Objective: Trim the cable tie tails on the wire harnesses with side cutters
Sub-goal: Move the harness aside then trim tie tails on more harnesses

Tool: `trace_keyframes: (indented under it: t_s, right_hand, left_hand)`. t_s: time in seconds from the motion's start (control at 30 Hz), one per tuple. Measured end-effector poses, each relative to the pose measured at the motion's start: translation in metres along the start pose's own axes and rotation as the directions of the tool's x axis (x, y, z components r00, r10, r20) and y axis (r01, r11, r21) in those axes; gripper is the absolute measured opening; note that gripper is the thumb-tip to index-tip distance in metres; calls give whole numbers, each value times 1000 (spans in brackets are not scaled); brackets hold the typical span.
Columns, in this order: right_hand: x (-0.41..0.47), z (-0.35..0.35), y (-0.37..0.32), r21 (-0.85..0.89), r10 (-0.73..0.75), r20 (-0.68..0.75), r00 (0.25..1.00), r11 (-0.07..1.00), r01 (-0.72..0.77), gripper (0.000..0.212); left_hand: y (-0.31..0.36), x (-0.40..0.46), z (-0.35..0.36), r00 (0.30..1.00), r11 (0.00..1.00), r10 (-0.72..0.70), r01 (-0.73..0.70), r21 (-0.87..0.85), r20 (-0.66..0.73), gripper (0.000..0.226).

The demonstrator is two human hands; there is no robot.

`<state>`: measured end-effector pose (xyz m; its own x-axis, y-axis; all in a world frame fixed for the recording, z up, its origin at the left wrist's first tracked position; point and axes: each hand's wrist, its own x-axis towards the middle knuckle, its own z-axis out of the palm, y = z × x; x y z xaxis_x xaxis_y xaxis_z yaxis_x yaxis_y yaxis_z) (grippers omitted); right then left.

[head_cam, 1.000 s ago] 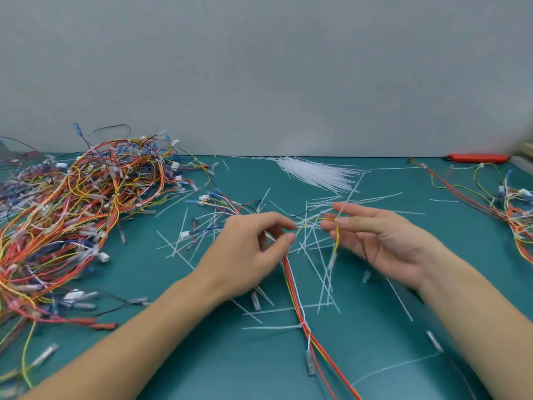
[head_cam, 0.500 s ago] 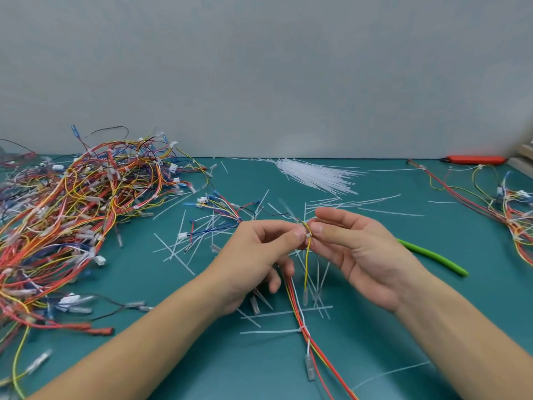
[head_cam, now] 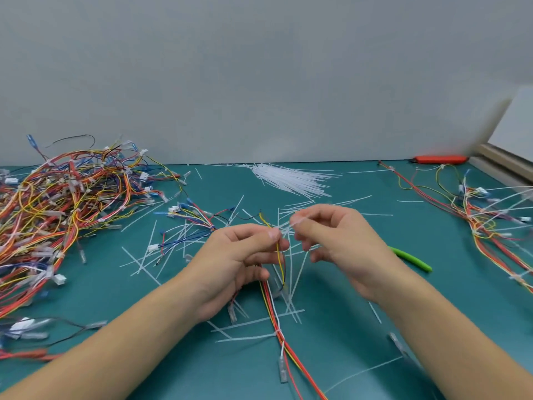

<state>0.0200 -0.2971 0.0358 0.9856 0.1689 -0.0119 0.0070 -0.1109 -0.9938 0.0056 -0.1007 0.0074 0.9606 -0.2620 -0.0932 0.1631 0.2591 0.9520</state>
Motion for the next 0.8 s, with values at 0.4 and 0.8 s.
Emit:
trace_keyframes:
  t_s: [0.4,0.8]
  right_hand:
    - [9,-96,-4,-904,362,-224,905,269,-332,106]
    - [6,-98,-12,-119,346,-11,938,931,-345,38]
  left_hand:
    - [5,49,26,991,970,-78,51,-238,-106,7]
    - [-3,49,21,997,942,-2,-24,-335,-77,20]
